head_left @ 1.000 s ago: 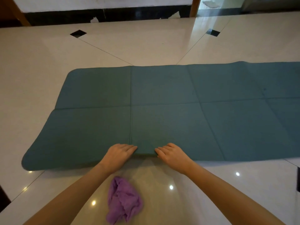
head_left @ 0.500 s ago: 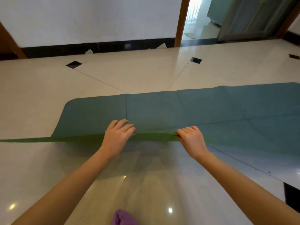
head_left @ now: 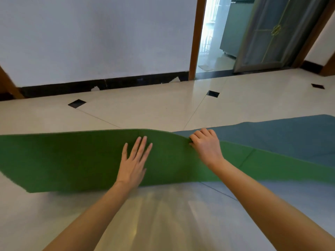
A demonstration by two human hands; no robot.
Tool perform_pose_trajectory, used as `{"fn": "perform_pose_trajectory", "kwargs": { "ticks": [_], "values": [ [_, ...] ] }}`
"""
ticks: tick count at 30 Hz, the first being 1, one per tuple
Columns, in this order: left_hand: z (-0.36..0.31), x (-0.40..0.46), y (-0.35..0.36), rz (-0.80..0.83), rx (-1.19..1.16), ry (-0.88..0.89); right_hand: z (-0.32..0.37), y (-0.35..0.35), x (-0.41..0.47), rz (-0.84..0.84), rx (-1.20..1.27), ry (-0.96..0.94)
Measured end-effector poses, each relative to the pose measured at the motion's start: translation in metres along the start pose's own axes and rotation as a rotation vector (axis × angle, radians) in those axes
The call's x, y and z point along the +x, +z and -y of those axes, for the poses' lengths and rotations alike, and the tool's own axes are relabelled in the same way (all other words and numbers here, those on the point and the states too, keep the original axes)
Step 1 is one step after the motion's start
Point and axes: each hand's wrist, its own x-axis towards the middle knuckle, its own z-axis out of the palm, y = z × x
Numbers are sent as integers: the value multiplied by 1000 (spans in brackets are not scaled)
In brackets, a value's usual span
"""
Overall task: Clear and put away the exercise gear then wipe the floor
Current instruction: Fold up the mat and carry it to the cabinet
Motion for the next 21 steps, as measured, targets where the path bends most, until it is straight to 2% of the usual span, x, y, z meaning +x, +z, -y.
{"fn": "perform_pose_trajectory", "kwargs": {
  "ticks": [4, 7, 10, 15, 18, 21],
  "values": [
    [-5, 39, 12, 178, 22, -79, -3, 30, 27, -71, 36, 15],
    [-15, 62, 20, 183, -26, -92, -7, 48, 46, -111, 94, -14],
    [-21, 83, 25, 116, -63, -111, -10, 62, 63, -115, 175, -52],
    [-16, 108, 48, 171, -29, -147, -7, 92, 95, 2, 256, -105],
    [-15, 116, 70, 225, -26, -183, -6, 110, 126, 132, 239, -145],
    [-18, 118, 91, 255, -23, -181, 1, 132, 149, 190, 179, -170]
  ]
}}
